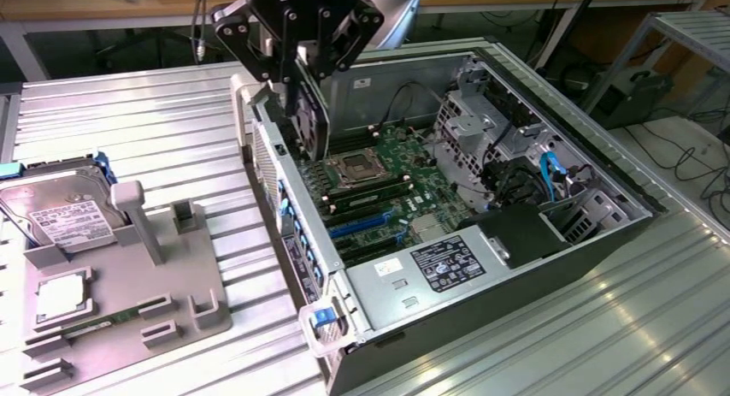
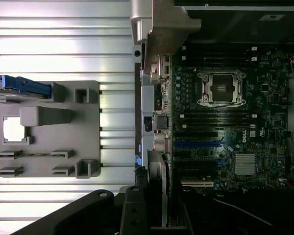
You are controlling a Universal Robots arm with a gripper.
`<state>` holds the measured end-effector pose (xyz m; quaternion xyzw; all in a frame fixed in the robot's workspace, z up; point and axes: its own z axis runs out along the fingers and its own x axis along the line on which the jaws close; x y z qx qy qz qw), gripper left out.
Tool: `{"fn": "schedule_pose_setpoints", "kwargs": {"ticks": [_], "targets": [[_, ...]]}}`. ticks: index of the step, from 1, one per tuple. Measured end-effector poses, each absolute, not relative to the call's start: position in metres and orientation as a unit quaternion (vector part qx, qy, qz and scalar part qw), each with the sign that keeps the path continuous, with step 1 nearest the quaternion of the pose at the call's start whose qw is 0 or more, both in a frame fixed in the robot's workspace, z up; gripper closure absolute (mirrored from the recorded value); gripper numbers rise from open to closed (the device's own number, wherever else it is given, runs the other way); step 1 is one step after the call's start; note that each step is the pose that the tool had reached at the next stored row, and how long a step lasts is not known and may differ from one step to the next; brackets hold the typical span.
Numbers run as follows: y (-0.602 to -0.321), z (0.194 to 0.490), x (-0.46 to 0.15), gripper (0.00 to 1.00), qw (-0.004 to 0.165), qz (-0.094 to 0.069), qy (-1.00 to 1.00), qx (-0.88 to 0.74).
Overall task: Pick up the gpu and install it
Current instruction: 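Pick up the gpu and move the gpu toward the slot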
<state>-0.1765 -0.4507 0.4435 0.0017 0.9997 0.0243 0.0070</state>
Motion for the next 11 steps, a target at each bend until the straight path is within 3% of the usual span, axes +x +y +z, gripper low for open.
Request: {"fn": "schedule_pose_setpoints", "kwargs": {"ticks": [11], "targets": [[-0.451, 0.443, -0.165, 0.72, 0.007, 0.024, 1.000, 0.002]]}}
